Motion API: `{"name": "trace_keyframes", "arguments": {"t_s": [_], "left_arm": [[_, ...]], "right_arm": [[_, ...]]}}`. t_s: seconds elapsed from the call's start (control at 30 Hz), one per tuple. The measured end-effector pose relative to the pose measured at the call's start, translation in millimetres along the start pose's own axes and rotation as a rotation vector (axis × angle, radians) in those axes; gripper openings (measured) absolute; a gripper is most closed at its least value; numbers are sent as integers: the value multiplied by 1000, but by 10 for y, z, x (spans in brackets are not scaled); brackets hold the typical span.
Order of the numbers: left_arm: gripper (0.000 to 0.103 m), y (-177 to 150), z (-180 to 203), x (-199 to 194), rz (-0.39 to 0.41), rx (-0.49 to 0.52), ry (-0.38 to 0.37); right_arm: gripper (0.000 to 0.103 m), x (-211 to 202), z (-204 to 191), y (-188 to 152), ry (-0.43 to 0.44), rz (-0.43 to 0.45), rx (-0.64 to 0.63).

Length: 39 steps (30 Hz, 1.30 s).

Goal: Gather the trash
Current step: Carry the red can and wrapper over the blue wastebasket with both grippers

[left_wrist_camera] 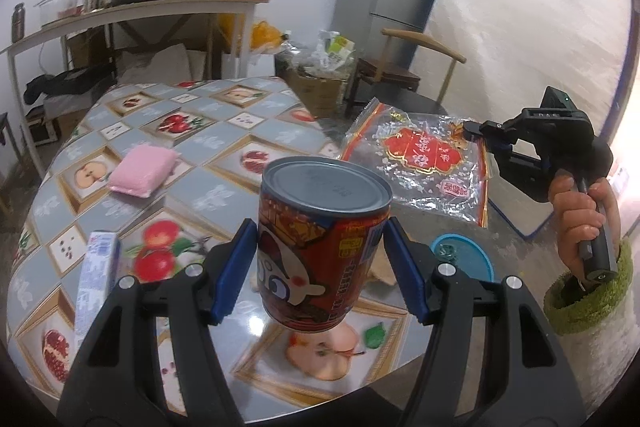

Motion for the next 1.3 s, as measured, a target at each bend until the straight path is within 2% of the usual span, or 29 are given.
{"name": "trace_keyframes", "arguments": {"t_s": [0.23, 0.43, 0.7, 1.0, 1.2, 1.3], "left_arm": [[62, 7, 330, 140, -23, 47, -55], [62, 30, 685, 305, -60, 85, -130], [62, 9, 1330, 770, -168, 151, -247], [62, -223, 2242, 1627, -355, 190, -352], [62, -550, 2804, 2327, -502, 209, -372], [62, -696, 3063, 2657, -548, 224, -356]], "right_arm": [[5, -469, 173, -3, -28, 76, 25], [5, -948, 369, -64, -71, 161, 62], [5, -1735, 826, -273, -173, 297, 148], [5, -2513, 1494, -587, -394, 423, 263], [5, -2754, 2065, -727, -546, 455, 357], [5, -2789, 2372, -711, -609, 459, 388]]}}
Point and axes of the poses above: each gripper's, at about its wrist camera, not at the fingertips, and x roughly the way its jaws point, z to its right, y to its top, the point moved 2 cm from there along x, roughly the way its jaws point, and after that the axes turned 12 degrees about -x, right-handed, at the moved point
